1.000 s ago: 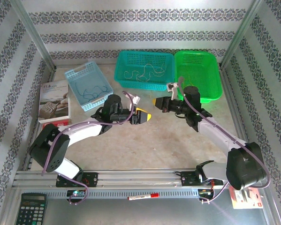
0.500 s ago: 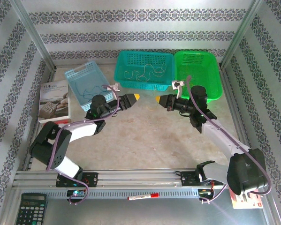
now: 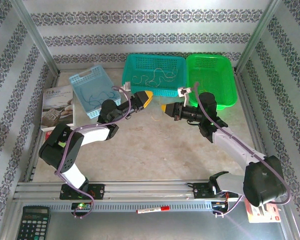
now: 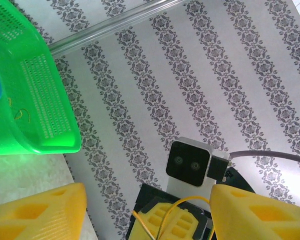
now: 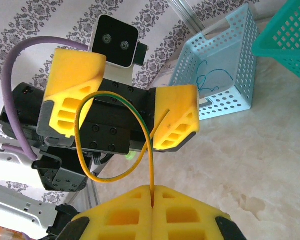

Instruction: Untangle the cables

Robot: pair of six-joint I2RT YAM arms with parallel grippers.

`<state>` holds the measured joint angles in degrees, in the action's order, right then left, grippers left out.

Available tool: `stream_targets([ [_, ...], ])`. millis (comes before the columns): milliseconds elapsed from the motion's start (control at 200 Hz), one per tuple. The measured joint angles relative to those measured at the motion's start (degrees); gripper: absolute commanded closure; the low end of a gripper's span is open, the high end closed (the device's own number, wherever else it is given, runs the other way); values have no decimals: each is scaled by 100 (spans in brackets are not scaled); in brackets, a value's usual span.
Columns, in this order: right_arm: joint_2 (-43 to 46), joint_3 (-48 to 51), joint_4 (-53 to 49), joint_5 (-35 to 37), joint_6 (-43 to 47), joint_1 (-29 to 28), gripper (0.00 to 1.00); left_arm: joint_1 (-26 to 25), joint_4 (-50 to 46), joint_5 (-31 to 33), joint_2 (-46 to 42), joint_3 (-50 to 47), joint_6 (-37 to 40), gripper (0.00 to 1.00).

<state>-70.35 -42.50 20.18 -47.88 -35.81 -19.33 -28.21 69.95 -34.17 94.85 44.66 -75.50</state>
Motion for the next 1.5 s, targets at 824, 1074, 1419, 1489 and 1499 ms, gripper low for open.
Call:
stream_targets([
  [824,-363,-7,76,352,24,-103,100,-205,678,280,540,269,-446,100],
  [1074,-363,437,-4,490,234,-105,100,66,601,254,538,706,-398,100],
  [1419,-382,817,337,671,374,-286,100,170,-175,-225,544,1261,-212,100],
  [1489,-398,813,393,695,374,-306,100,170,-271,-328,562,1370,-179,94],
  [1499,-404,807,393,697,374,-304,100,170,-282,-337,566,1381,-168,92],
])
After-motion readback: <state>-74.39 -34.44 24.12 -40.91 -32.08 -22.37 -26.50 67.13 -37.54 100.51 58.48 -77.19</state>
